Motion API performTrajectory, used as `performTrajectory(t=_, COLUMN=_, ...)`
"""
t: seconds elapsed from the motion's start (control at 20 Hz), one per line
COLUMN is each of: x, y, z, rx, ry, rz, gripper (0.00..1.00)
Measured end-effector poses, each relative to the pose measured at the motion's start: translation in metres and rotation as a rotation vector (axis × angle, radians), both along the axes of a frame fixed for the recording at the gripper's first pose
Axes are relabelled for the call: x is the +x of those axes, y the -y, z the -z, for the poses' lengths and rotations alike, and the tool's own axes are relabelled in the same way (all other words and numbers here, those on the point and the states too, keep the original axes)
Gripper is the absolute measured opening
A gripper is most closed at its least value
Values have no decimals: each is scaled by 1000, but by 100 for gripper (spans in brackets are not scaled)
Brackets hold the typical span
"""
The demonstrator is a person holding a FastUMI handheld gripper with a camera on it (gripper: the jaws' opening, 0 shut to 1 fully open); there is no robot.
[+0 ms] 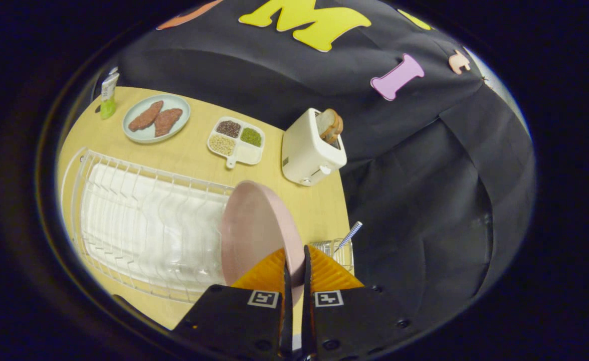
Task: Take the plate from the dish rack, then take the spoon from the basket and place it into the plate.
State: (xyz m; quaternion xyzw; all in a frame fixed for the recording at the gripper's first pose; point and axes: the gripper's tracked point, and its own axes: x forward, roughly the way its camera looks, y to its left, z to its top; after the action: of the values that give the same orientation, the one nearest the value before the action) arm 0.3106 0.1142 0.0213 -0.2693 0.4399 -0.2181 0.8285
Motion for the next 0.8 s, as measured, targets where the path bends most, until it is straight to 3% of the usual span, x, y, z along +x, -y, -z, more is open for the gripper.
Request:
performTrajectory(t=0.35, x=-36, y=10, z=-14, rx=97, ry=62, rz=-63, gripper=12)
performTrajectory(t=0.7, x=-124, y=8, z=15, rx=413, ry=23, rz=-238, gripper=12)
performTrajectory(t=0.8, x=-150, y=14, z=29, rx=448, ry=7, rz=-275, gripper=12)
